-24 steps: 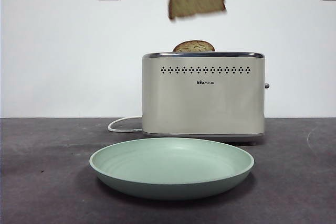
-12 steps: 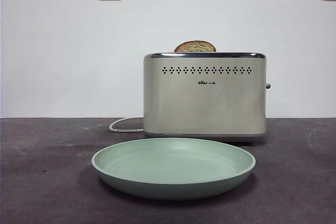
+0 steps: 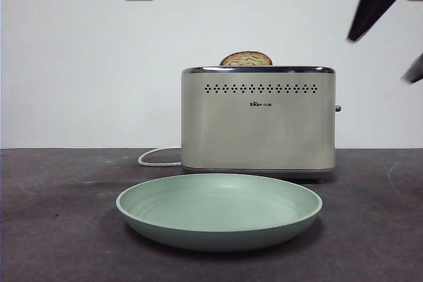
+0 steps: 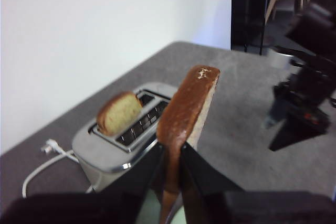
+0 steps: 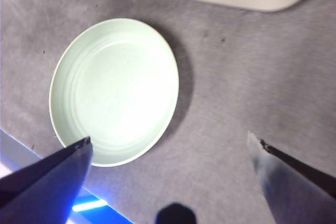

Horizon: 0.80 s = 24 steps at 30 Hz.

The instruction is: Take the bread from the toaster,put the bread on the plate,put the plate on the table

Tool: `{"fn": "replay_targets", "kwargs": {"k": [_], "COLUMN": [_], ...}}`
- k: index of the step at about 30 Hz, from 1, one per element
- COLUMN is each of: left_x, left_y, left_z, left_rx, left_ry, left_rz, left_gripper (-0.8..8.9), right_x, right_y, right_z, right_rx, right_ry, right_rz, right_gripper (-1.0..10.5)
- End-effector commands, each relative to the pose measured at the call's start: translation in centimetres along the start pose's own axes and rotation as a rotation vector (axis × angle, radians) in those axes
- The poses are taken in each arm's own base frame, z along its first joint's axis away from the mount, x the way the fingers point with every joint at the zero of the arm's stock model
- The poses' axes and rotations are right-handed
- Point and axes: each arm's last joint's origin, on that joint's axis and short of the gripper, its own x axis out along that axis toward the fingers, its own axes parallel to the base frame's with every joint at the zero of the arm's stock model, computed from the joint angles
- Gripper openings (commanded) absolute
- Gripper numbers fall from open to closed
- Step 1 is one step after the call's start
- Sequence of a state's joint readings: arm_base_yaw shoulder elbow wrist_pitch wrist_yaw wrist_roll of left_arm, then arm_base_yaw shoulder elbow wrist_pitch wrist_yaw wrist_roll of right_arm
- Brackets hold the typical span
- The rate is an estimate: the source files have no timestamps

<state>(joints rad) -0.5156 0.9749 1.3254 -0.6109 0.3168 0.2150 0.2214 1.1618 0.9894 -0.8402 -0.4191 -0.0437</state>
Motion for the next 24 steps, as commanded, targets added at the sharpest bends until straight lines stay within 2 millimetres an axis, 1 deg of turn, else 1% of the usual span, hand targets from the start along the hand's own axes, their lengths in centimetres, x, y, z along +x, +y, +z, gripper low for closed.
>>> {"fn": "replay_targets", "kwargs": {"k": [1, 5, 9, 11, 13, 16, 21, 24], "left_x": [-0.1, -0.4, -0.7, -0.9, -1.4, -2.2, -3.7, -4.3], "left_y": [-0.3, -1.0, -1.8, -2.1, -2.5, -3.0, -3.6, -3.8], "left_z": [-1.3, -3.8, -7.1, -8.3, -9.5, -10.3, -10.7, -10.8], "left_rx": [-0.021, -0.061, -0.128, -0.155, -0.177, -0.207, -0.208, -0.208], "left_ry": [0.027, 0.069, 0.113, 0.124, 0.127, 0.131, 0.134, 0.132], "left_rz": [-0.004, -0.013, -0.021, -0.023, -0.022, -0.020, -0.021, -0.021], "left_gripper": [-0.05, -0.05, -0.06, -0.06, -0.06, -0.06, -0.06, -0.06], "right_x": [1.7, 4.4, 7.2, 8.5, 9.9, 11.9, 14.9, 16.0], "right_y": [-0.3, -0.7, -0.9, -0.9, -0.7, -0.5, -0.5, -0.9], "right_z": [0.5, 1.0, 1.3, 1.3, 1.3, 1.2, 0.8, 0.5], "right_rx": [0.012, 0.027, 0.041, 0.036, 0.024, 0.009, 0.018, 0.034], "right_ry": [0.044, 0.101, 0.157, 0.183, 0.210, 0.239, 0.287, 0.309], "right_rz": [0.010, 0.025, 0.039, 0.047, 0.057, 0.072, 0.074, 0.071], "right_gripper": [5.0, 5.0, 5.0, 4.9, 4.1, 3.4, 3.4, 3.4]}}
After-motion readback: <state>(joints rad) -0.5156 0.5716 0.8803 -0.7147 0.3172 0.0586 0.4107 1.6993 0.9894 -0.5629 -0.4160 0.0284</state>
